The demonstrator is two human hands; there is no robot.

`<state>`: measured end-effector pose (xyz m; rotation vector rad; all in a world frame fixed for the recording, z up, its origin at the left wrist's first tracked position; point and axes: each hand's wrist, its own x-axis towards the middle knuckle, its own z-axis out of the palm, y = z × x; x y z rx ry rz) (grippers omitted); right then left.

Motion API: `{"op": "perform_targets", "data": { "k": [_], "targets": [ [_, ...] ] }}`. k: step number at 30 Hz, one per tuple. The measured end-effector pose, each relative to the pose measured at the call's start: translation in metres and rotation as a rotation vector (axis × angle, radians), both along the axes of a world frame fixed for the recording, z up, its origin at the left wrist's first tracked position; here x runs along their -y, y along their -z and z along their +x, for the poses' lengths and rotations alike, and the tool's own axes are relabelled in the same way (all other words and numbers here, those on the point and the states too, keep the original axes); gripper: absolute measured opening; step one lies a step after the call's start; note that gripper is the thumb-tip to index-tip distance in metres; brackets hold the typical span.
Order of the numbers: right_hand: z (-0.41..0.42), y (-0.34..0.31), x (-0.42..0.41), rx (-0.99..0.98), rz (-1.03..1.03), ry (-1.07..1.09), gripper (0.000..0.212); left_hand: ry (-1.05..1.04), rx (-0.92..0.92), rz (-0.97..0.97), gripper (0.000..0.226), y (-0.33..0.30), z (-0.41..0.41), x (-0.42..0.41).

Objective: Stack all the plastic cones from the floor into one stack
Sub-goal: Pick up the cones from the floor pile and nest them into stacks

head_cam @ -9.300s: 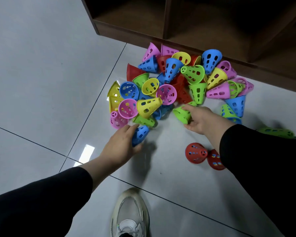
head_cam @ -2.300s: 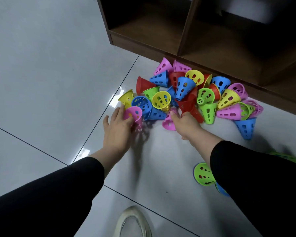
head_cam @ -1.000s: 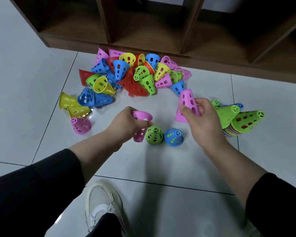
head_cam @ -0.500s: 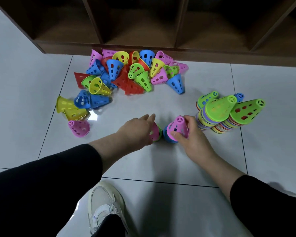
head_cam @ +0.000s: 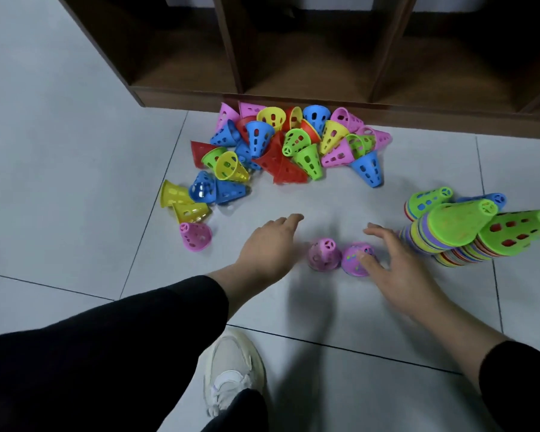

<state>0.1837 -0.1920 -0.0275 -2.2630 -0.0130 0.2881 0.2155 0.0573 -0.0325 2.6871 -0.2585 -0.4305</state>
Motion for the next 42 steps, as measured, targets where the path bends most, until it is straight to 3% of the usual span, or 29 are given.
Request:
{"op": "perform_targets", "data": {
  "k": [4, 7, 9, 16, 22, 29, 37, 42],
  "targets": [
    [0.03, -0.027, -0.028, 0.084, -0.058, -0.11, 0.03, -0.293, 0.115, 0.049, 0.045, -0.008, -0.003, -0.071],
    [0.055, -0.038, -0.065, 0.119, -0.069, -0.174, 0.027, -0.462, 0.234, 0.176, 0.045, -0.009, -0.007, -0.13],
    [0.068, -0.036, -0.094, 0.099, -0.079, -0.247, 0.03, -0.564, 0.22, 0.223, 0.049, -0.004, -0.013, -0.162],
    [0.109, -0.016, -0.19, 0.028, -0.342, -0.628, 0.06, -0.525, 0.047, 0.194, 0.044, 0.037, -0.023, -0.195],
    [0.147, 0.008, -0.241, 0.039, -0.486, -0.704, 0.072, -0.535, -0.036, 0.065, 0.05, 0.051, -0.015, -0.188],
    [0.166, 0.024, -0.266, 0.028, -0.705, -0.784, 0.085, -0.493, -0.111, 0.157, 0.03, 0.052, -0.003, -0.179],
    [0.166, 0.034, -0.267, 0.204, -0.692, -0.83, 0.051, -0.585, -0.134, -0.066, 0.041, 0.055, -0.007, -0.182],
    [0.165, 0.031, -0.246, 0.298, -0.701, -0.792, 0.023, -0.858, -0.095, -0.484, 0.039, 0.043, -0.008, -0.173]
  ]
}}
